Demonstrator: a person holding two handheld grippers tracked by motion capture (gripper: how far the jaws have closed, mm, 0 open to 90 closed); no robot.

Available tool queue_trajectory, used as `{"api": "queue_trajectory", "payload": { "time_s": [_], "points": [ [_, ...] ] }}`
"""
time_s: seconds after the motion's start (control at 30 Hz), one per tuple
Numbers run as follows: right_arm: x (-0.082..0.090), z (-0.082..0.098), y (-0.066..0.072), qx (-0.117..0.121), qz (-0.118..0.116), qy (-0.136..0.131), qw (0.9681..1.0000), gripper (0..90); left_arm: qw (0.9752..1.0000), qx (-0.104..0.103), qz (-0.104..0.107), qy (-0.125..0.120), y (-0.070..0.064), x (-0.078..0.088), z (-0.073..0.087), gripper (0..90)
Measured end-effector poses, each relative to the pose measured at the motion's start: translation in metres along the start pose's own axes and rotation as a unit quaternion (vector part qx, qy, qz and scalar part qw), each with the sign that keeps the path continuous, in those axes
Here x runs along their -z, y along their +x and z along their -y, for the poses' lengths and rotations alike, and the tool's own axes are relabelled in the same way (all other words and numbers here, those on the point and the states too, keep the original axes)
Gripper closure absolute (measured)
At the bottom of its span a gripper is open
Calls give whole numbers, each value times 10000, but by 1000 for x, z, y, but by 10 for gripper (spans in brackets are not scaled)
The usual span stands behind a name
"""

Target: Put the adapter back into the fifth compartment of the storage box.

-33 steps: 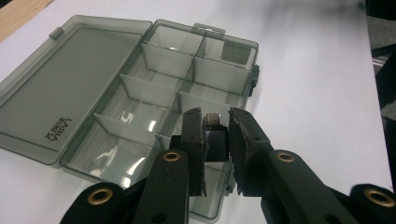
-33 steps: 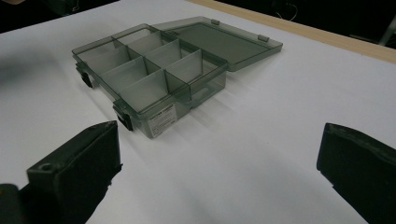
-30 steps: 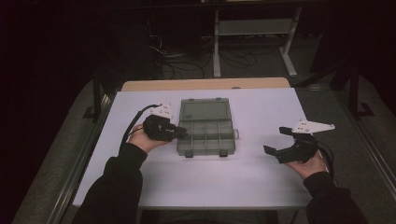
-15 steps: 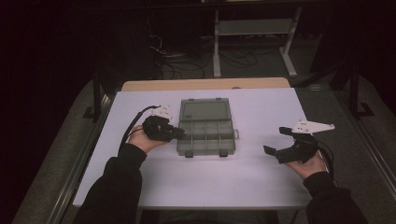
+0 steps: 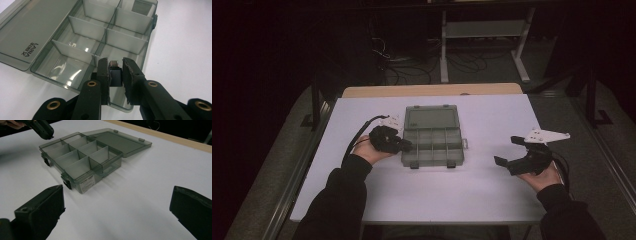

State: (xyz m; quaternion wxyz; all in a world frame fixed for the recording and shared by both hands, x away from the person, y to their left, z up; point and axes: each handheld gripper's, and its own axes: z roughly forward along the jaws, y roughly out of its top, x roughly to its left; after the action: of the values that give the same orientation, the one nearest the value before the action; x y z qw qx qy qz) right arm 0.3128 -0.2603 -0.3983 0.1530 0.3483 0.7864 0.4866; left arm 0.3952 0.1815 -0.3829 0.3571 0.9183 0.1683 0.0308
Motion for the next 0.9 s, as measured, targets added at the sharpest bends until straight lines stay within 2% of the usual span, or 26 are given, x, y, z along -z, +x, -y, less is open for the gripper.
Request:
{"api": "queue_trajectory", "payload": {
  "time_s": [0.5, 0.9],
  "points": [
    [0, 0, 0, -2, -2, 7, 10000, 0, 9992, -80, -62, 389, 1, -15, 2, 761],
    [1, 0, 0, -11, -15, 6, 10000, 0, 9984, -48, -38, 565, 3, -23, 3, 759]
  ]
}}
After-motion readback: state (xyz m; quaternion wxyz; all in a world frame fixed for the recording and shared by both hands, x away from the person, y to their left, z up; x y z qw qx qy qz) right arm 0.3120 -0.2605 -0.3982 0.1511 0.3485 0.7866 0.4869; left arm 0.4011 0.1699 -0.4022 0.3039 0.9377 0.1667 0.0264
